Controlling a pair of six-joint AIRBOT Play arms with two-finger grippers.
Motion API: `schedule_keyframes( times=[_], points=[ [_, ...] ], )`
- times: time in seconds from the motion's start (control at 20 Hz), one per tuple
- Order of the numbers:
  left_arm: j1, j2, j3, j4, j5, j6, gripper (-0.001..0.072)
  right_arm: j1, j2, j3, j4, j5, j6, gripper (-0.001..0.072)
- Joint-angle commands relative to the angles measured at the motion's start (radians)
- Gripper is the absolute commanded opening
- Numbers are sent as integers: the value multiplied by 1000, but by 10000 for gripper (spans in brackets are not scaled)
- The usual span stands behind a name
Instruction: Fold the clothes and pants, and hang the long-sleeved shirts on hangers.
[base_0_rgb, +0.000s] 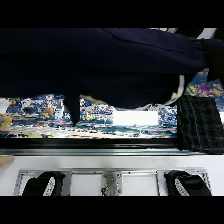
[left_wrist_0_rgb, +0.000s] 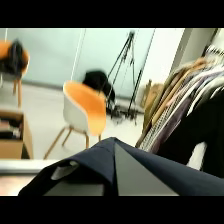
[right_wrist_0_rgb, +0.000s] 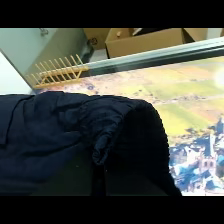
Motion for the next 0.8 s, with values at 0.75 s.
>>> schedule_keyframes(
  times=[0.75],
  points=[
    [-134,-864,-50,-14,-113,-1,5,3,-661,-41,5,202,127,13]
  ],
)
